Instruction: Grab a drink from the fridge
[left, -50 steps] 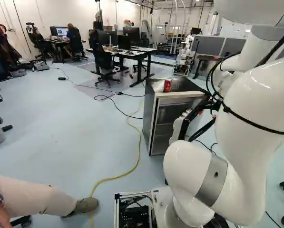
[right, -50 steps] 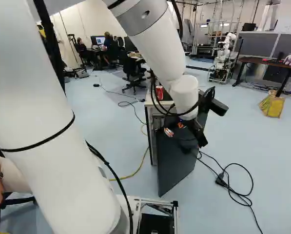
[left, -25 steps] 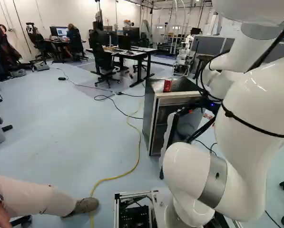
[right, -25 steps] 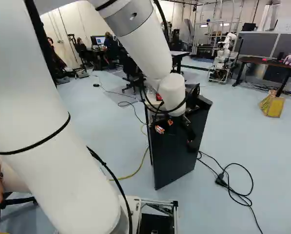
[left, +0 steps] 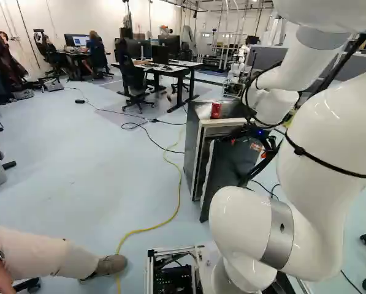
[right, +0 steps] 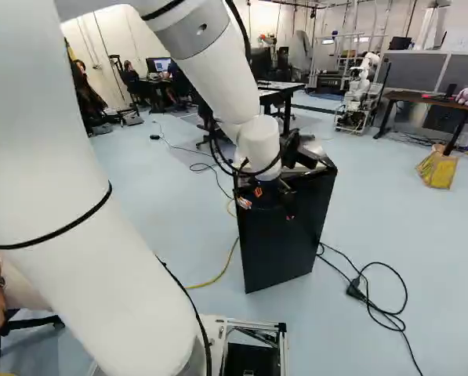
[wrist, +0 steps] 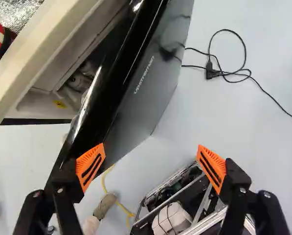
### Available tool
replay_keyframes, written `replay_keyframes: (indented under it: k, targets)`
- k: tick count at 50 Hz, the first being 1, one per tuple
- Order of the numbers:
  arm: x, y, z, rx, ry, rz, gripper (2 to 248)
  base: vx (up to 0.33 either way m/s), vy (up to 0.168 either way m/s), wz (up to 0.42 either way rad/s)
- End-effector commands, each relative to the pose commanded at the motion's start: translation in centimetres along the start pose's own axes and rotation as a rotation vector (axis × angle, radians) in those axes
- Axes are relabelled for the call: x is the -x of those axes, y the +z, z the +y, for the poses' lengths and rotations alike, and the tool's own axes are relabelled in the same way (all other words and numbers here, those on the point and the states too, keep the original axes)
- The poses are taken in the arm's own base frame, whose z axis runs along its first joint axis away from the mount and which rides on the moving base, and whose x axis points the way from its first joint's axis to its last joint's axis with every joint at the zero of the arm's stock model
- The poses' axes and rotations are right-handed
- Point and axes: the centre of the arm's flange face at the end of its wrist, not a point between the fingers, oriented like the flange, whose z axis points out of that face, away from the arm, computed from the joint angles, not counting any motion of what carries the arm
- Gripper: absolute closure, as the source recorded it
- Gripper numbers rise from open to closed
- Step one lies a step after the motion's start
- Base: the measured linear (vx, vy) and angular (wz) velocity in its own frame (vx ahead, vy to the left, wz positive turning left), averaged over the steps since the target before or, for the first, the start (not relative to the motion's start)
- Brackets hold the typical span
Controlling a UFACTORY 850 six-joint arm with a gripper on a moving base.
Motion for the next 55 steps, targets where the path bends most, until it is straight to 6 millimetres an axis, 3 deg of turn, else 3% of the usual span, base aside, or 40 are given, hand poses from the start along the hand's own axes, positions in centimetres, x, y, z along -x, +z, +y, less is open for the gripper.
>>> replay_keyframes:
  k: [43, 55]
  targets:
    - [1.6, 0.7, -8.3, -0.076, -0.189, -0.031, 3, 0.000, 0.000, 0.000]
    - [1.6, 0.9, -9.8, -0.088, -0.220, -0.035, 3, 0.000, 0.000, 0.000]
